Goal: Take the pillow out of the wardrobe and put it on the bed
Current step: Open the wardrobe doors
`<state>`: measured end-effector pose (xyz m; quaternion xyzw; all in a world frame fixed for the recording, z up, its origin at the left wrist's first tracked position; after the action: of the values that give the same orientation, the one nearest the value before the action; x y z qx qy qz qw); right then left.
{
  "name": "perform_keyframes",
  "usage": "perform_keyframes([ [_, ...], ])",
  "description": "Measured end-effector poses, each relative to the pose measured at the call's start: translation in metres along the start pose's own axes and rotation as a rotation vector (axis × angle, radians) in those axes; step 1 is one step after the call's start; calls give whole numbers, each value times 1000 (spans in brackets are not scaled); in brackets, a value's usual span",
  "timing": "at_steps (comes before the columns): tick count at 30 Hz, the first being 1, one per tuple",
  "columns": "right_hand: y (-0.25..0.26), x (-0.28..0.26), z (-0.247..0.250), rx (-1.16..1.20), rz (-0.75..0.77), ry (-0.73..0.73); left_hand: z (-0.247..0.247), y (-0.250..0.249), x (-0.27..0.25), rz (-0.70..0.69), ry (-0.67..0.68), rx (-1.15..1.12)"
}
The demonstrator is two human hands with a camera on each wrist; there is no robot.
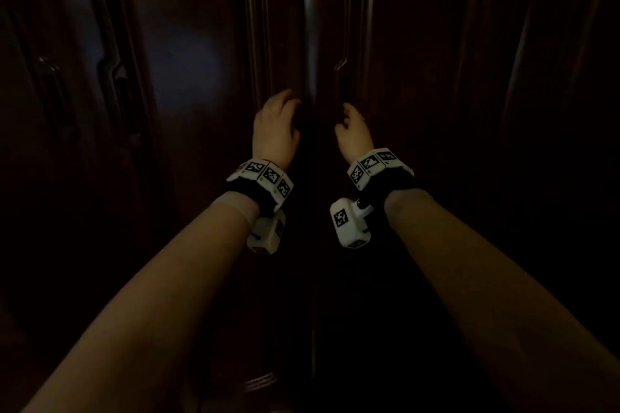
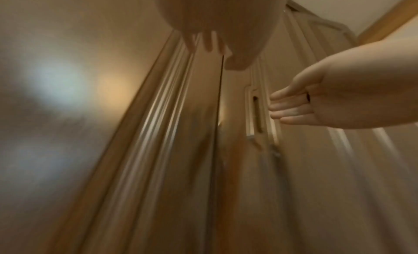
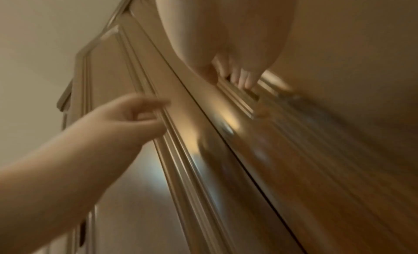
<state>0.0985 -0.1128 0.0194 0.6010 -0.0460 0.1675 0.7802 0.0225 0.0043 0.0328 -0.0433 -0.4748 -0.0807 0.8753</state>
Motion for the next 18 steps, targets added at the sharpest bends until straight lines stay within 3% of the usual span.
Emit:
perform_keyframes([
  [6,-3,31,-14,-106,-21,-44,-28,15,13,-118,144,159],
  [11,0,46,-18,-55,-10,-141,-49,32,16,-70,257,199],
  [18,7,42,-8,109,-78,-251,-52,38,9,-72,311,134],
])
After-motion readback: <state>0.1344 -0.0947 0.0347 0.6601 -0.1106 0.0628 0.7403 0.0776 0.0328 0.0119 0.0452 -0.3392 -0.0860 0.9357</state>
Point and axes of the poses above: each hand's wrist, its own x-axis towards the middle knuckle, its own z-axis out of the back of the hand, y = z × x, the point moved 4 cm from there along x, towards the middle knuckle, and after that the axes turned 12 degrees about -z, right-handed, at the moved point
